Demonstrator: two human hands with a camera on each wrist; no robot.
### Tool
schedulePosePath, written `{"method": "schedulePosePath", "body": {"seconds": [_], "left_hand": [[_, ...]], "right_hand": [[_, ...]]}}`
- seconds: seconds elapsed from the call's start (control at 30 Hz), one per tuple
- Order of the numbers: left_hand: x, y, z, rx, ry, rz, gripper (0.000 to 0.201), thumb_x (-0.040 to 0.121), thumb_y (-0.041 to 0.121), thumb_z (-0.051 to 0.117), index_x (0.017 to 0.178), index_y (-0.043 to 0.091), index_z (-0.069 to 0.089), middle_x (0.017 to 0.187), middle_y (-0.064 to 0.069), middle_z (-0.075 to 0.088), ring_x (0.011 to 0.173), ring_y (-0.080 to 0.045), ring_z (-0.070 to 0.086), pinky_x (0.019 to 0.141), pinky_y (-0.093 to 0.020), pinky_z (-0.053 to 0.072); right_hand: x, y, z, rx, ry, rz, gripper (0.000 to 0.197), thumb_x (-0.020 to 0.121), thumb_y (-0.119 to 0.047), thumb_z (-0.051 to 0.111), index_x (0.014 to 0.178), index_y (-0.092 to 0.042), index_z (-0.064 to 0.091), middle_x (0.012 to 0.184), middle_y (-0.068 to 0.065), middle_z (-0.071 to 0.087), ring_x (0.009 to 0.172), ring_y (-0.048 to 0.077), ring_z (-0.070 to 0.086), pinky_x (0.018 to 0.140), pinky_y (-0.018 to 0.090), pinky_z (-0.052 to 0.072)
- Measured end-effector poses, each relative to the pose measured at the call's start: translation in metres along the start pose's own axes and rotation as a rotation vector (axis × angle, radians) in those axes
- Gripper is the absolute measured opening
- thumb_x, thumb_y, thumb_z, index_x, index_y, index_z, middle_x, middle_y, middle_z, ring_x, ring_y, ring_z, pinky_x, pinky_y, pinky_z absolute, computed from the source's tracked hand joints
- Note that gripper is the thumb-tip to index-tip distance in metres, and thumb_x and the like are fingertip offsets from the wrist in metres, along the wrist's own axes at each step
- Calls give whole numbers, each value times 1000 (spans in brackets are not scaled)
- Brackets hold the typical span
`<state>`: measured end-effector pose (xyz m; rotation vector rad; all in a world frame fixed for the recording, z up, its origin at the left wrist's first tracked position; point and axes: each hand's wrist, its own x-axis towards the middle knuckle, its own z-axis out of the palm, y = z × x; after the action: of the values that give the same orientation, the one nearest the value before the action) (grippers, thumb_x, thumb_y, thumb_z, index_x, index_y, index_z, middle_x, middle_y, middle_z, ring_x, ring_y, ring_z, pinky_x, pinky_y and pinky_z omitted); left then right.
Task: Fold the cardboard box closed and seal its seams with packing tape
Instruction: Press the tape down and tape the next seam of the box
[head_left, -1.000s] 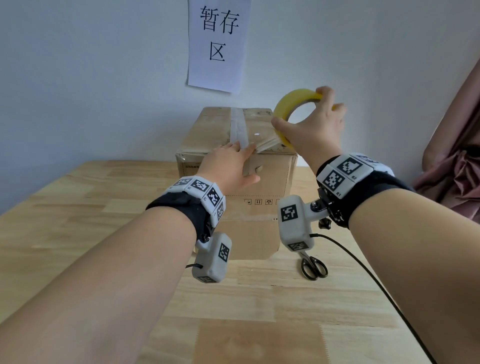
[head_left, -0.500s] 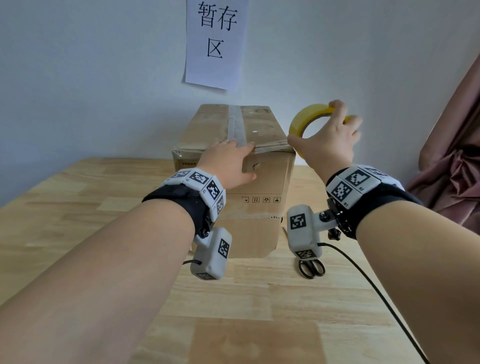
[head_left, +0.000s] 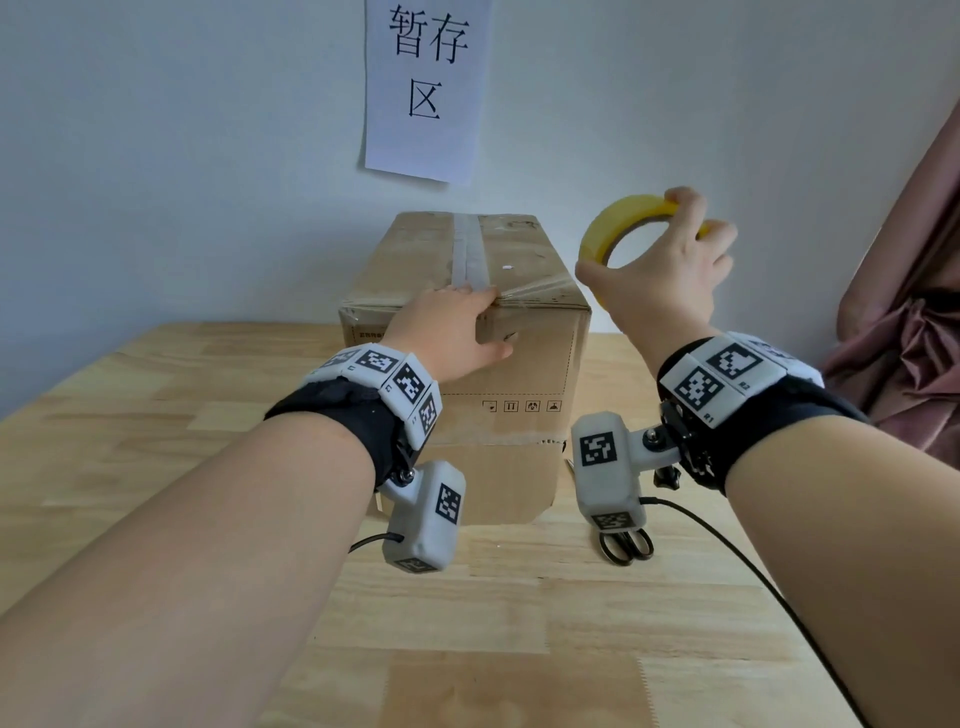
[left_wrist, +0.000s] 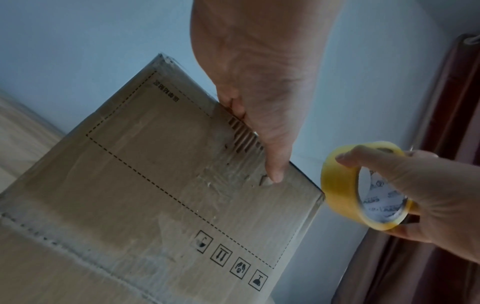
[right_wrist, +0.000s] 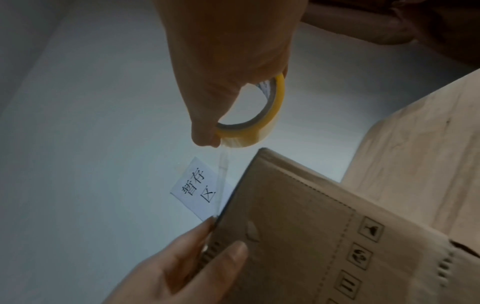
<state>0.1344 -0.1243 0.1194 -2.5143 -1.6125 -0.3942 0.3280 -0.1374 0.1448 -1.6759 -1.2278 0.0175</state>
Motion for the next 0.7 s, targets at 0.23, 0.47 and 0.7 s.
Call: {"method": "schedulePosePath", "body": {"seconds": [0.23, 0.47, 0.7], "left_hand": [[3, 3, 0, 99, -78, 9, 74, 91, 55, 46, 151, 21, 18, 150, -12, 34, 138, -27, 33, 116, -41, 21], [7, 11, -1, 198, -125, -5, 81, 86, 66, 45, 150, 33, 9, 141, -20, 42, 129, -34, 41, 106, -44, 36], [14, 26, -4, 261, -206, -40, 88, 79, 76, 43, 148, 43, 0, 139, -19, 44, 128, -38, 40, 102, -50, 39]], "right_hand": [[-9, 24, 10, -7, -21, 103, 87, 62, -37, 75, 134, -27, 28, 132, 7, 26, 116, 28, 31, 79, 40, 46], [-2, 25, 12, -31, -30, 62, 88, 62, -37, 76, 134, -27, 27, 131, 7, 26, 116, 28, 31, 83, 42, 47], [-5, 29, 16, -20, -64, 157, 90, 65, -38, 75, 137, -25, 22, 133, 8, 24, 120, 30, 28, 76, 37, 37]]}}
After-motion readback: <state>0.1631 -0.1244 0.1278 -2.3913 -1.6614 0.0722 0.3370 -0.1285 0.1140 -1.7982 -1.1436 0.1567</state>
